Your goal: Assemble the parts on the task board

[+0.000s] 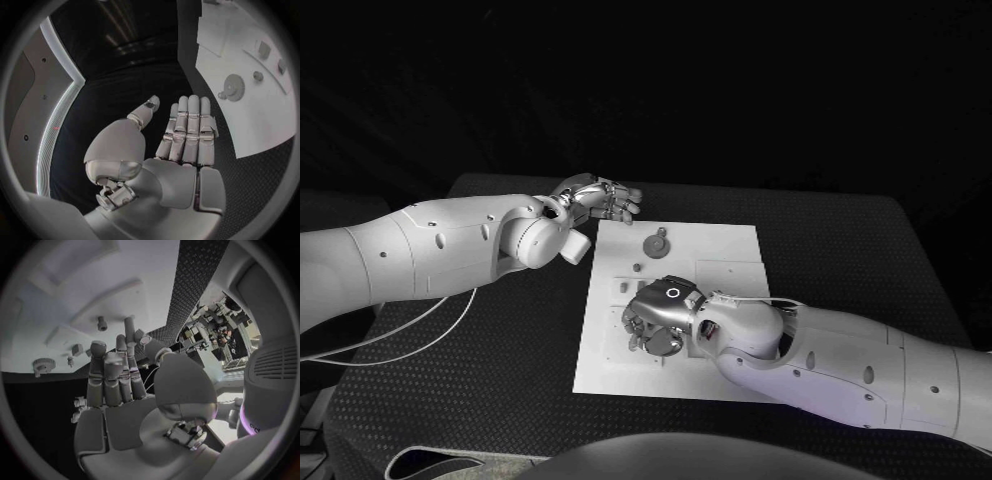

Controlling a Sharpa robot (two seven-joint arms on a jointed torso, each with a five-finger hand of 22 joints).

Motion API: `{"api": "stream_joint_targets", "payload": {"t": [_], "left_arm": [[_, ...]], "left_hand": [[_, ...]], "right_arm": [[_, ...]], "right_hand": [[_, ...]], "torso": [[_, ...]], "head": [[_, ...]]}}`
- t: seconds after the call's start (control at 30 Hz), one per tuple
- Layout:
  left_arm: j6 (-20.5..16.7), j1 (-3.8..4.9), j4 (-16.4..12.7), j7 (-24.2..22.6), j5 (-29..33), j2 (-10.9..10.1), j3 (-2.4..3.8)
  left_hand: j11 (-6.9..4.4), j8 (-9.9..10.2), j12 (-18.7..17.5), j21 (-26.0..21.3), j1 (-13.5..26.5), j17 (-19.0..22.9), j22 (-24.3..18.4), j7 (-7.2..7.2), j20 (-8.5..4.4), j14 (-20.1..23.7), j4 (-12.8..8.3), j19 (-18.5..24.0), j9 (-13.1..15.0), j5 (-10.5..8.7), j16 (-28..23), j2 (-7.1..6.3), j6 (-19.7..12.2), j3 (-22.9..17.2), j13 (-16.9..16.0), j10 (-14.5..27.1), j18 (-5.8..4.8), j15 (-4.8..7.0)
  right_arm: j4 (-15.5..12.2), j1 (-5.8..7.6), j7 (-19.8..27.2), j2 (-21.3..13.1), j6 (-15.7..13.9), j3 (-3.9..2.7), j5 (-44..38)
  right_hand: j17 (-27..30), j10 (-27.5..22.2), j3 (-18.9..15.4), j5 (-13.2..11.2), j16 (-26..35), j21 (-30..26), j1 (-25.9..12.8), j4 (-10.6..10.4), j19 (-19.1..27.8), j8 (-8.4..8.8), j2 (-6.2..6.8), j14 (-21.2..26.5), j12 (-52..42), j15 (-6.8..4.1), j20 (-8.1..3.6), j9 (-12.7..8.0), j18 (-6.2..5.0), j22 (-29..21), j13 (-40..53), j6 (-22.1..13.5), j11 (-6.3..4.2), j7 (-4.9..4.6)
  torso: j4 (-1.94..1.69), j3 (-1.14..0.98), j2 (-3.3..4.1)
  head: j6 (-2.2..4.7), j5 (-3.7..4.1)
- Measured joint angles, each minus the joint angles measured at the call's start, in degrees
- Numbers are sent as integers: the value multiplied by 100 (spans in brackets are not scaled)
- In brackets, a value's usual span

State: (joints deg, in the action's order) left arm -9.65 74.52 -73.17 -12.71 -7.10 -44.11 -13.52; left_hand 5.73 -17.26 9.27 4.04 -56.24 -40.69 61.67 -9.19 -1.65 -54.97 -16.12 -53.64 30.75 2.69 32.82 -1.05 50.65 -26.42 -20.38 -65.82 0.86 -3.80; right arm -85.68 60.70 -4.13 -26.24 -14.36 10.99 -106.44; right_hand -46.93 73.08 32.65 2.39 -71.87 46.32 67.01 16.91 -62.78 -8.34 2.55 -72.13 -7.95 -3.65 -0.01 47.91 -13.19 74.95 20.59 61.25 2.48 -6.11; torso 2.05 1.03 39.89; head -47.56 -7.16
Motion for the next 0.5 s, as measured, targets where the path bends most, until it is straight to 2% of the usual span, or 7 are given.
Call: {"api": "stream_joint_targets", "payload": {"t": [0.5], "left_arm": [[6, 0, -1, 1, 0, -4, 0]], "left_hand": [[0, 0, 0, 0, 0, -5, -5, 0, 0, 0, 0, 0, 1, 0, 0, 0, 0, 0, 0, 0, 0, 0]], "right_arm": [[0, -16, -1, 59, 15, 36, -46]], "right_hand": [[5, 12, -1, -1, 0, -1, -3, 1, 2, 0, 2, 0, 6, 0, 3, 23, 2, -1, 8, 0, -14, 19]], "torso": [[-3, -1, 0]], "head": [[-18, -7]]}}
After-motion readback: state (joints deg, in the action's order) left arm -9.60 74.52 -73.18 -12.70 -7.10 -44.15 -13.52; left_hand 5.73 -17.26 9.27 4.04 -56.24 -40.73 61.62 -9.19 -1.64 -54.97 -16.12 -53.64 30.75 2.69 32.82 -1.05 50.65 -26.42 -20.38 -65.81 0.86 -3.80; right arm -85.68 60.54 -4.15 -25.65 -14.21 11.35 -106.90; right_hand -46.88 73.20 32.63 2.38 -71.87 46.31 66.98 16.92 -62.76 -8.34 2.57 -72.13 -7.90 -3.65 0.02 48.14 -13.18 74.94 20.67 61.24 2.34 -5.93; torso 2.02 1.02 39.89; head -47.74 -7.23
